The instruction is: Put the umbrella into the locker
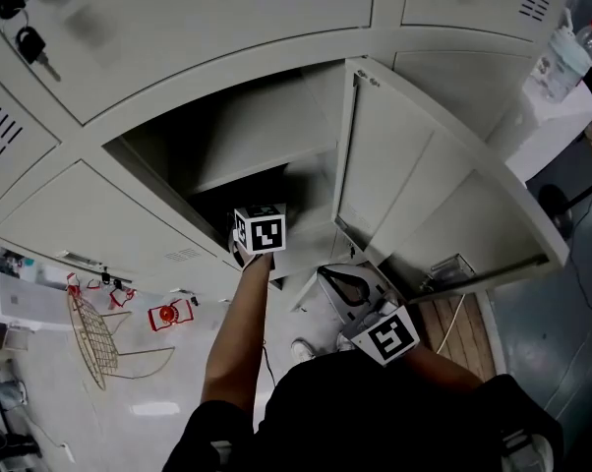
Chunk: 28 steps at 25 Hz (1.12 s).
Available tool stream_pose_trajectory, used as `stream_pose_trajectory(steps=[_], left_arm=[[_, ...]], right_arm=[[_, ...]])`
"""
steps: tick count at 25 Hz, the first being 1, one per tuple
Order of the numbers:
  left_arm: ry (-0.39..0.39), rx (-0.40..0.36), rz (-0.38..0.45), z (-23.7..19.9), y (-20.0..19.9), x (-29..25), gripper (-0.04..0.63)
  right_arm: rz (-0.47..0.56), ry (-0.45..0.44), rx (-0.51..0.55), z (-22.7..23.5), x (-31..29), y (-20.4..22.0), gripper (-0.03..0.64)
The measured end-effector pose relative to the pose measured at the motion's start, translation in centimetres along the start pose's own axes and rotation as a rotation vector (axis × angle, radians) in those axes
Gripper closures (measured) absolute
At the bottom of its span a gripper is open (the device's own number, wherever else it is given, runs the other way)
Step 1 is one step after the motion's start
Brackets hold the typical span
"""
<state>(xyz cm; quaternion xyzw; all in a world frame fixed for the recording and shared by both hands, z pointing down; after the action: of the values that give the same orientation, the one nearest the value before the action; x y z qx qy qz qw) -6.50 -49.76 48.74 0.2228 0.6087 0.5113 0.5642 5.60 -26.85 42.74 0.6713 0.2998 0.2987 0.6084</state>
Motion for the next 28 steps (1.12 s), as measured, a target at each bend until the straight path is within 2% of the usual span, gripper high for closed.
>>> stream_pose_trajectory(steps=[4, 10, 14, 17, 18, 19, 21, 24, 28], left_arm=[[0.012, 0.002, 0.077, 0.7, -0.5, 3.4, 0.201], [0.074, 0.042, 0.205, 2.3, -0.8, 9.8, 0.299], [0.090, 0.034, 0.252, 2.9, 0.2, 13.2, 0.431], [0.076, 0.034, 0.247, 3.2, 1.8, 14.7, 0.525], [0.073, 0.039, 0.242, 3.2, 2.3, 15.1, 0.585], [0.074, 0.045, 0.240, 3.3, 2.7, 15.6, 0.603], [0.092, 0.067, 0.257, 3.4, 3.3, 16.7, 0.601], [0.110, 0.107, 0.336, 3.5, 3.7, 18.7, 0.600], [0.126, 0.116, 0.411, 3.6, 4.4, 20.7, 0.600]], right_arm=[[0.001, 0.002, -0.001, -0.4, 0.2, -0.2, 0.618], [-0.026, 0.046, -0.024, -0.5, 0.0, 0.2, 0.617], [-0.016, 0.049, -0.034, -0.5, -0.3, 0.1, 0.618], [0.001, 0.047, -0.018, -0.6, -0.5, -0.1, 0.618], [0.007, 0.047, -0.013, -0.7, -0.6, -0.2, 0.618], [0.010, 0.048, -0.008, -0.8, -0.7, -0.2, 0.618], [0.011, 0.058, 0.001, -0.8, -0.9, -0.4, 0.618], [0.012, 0.082, 0.020, -0.7, -1.2, -0.6, 0.618], [0.016, 0.099, 0.034, -0.7, -1.2, -0.8, 0.618]])
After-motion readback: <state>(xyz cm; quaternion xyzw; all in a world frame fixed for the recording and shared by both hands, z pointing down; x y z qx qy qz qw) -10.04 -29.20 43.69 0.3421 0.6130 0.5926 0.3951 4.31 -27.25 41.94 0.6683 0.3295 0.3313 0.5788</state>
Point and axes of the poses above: the fingertips, and each gripper's own axes: x backward along the fingers, z to its right, y out of its underside, the point moved 6 cm from there along x, backward along the fingers, and after that the axes turned 4 degrees about z, right-handed, at the moved point
